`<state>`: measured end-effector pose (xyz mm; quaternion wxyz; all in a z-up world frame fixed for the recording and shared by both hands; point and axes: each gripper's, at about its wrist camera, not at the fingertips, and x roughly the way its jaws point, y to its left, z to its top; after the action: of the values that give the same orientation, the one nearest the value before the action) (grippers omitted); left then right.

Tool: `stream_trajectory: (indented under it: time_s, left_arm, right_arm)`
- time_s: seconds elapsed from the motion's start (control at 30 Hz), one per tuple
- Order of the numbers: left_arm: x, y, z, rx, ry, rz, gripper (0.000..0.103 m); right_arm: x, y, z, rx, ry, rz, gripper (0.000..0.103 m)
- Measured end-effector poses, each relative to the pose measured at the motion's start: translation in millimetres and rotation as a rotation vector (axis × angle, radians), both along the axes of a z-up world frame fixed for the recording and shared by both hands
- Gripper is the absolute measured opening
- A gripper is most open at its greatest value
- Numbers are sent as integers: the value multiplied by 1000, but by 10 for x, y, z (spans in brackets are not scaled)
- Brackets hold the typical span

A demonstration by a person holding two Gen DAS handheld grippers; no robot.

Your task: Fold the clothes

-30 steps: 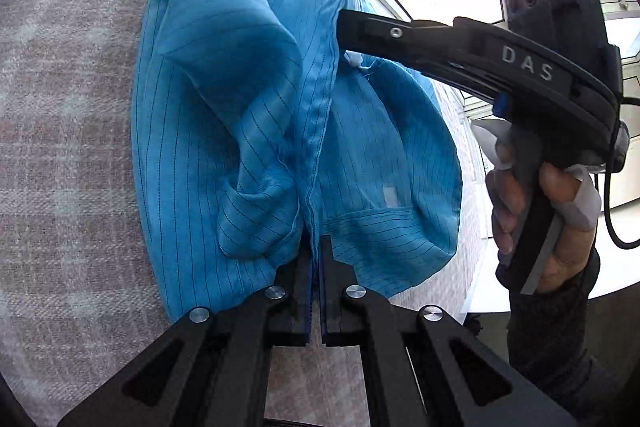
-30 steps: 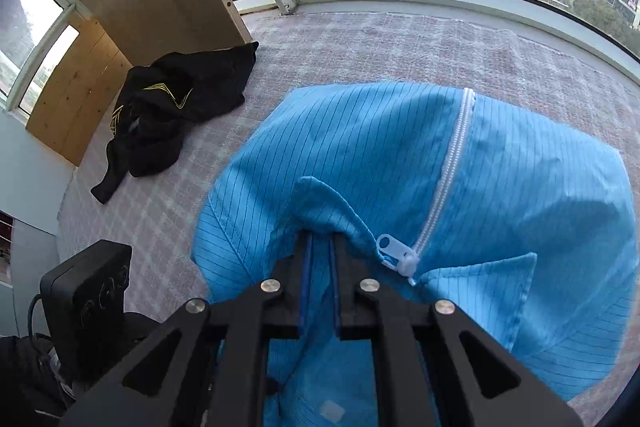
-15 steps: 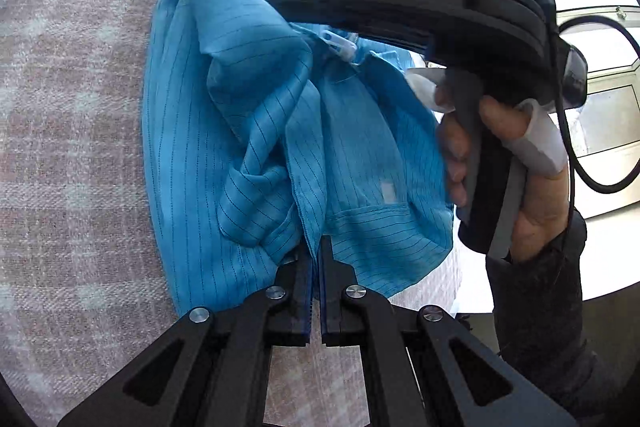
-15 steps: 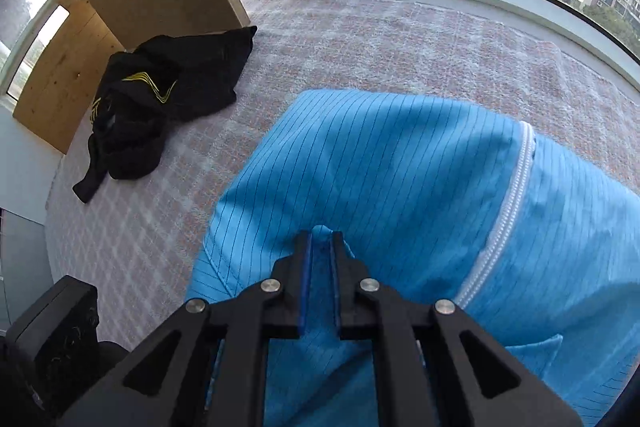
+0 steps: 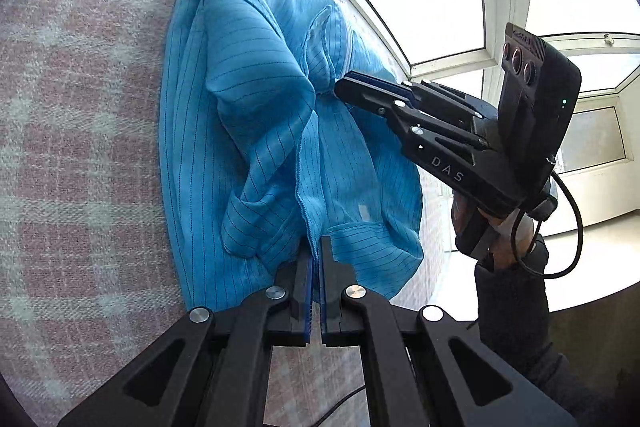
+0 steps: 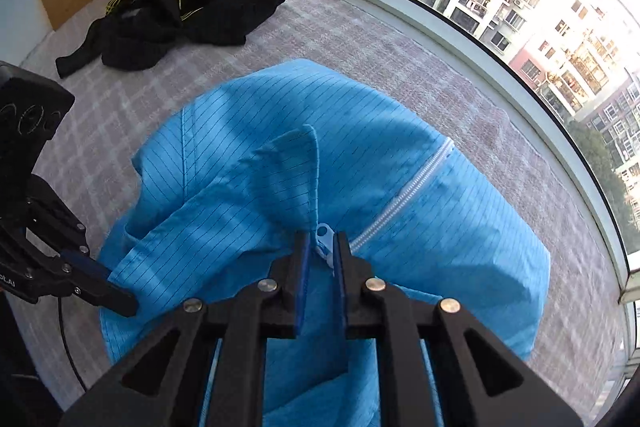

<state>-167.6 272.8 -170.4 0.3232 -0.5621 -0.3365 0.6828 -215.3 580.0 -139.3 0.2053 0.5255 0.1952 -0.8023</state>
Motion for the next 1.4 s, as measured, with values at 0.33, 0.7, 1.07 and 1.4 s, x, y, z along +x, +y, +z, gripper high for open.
stream_trajectory:
  time_s: [0.33, 0.7, 1.07, 1.4]
  left_arm:
    - [-103, 39, -69, 15, -4, -25, 1]
    - [-126, -99, -79, -11, -2, -77, 1]
    - [-109, -105, 3, -21, 21, -87, 1]
    - [55, 112, -40, -63, 30, -109, 1]
  right_arm:
    - [-250, -118, -143, 25, -236, 162, 5]
    - [-630, -54, 190, 158, -342, 208, 5]
    - [-671, -144, 470, 50, -253, 189, 45]
    - [-774, -152, -24, -3, -415, 171, 7]
